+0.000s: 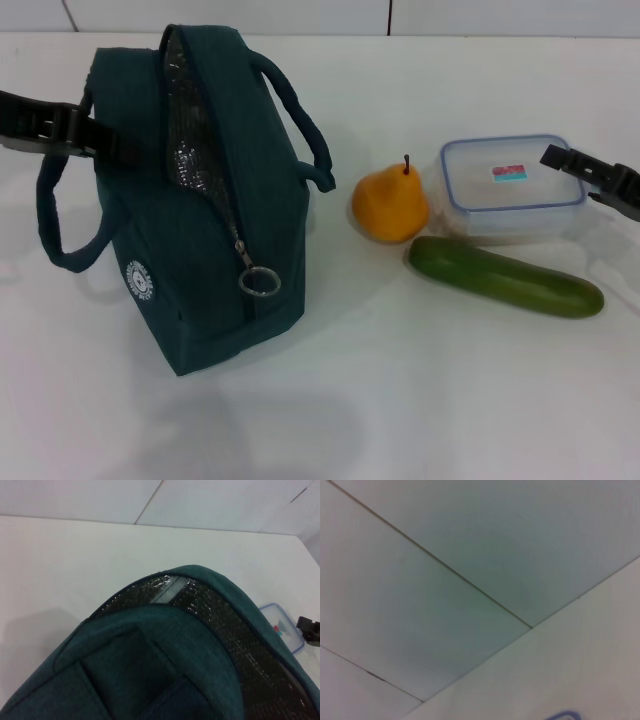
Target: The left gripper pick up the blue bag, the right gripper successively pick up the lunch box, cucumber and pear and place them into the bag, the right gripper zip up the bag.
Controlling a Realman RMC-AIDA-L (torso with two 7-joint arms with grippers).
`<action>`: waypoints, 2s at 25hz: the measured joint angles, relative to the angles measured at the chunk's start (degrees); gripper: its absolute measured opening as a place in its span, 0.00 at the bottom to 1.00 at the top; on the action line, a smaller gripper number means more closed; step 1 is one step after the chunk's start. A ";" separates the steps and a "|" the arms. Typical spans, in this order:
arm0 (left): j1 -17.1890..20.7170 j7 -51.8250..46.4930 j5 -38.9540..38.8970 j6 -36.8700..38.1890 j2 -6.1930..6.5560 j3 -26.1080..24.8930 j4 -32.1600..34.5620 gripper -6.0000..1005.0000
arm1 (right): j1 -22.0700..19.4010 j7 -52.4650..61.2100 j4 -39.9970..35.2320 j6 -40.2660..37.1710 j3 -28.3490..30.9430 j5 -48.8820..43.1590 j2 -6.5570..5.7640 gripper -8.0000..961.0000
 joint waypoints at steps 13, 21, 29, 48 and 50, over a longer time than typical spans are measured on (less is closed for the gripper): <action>0.10 0.00 0.36 -0.01 0.03 -0.17 -0.33 0.05 | -0.94 2.68 -0.15 -4.38 0.60 2.36 -0.01 0.85; 0.38 0.27 0.49 -0.09 0.03 -0.21 -0.35 0.05 | -0.80 5.07 -0.26 -5.91 0.59 2.56 0.01 0.85; 0.95 0.38 0.53 -0.16 0.03 -0.21 -0.40 0.05 | -0.56 6.35 -0.30 -5.99 0.59 2.57 0.34 0.84; 0.86 0.62 0.53 -0.36 0.01 -0.18 -1.44 0.05 | 0.38 8.09 -0.40 -5.95 0.43 2.53 1.63 0.46; 0.88 0.70 0.52 -0.36 -0.04 -0.15 -1.43 0.05 | 0.37 8.53 -0.26 -5.59 0.46 2.54 1.73 0.40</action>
